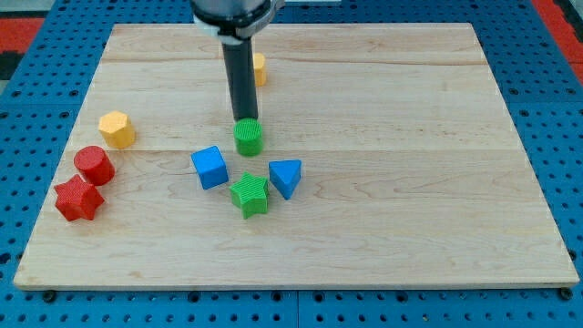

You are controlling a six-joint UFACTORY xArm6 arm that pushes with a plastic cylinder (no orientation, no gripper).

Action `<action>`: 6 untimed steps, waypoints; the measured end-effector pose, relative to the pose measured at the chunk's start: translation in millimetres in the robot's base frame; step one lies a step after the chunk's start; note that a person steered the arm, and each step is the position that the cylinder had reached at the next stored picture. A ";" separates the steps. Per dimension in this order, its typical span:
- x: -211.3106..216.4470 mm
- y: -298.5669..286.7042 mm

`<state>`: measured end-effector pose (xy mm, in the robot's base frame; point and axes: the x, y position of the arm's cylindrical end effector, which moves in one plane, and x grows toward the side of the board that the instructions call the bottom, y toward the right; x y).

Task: Place the blue cube left to the green star

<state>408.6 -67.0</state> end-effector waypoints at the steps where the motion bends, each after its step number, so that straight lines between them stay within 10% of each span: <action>1: 30.5 -4.2; 4: 80.4 -2.1; 6: 15.4 -28.7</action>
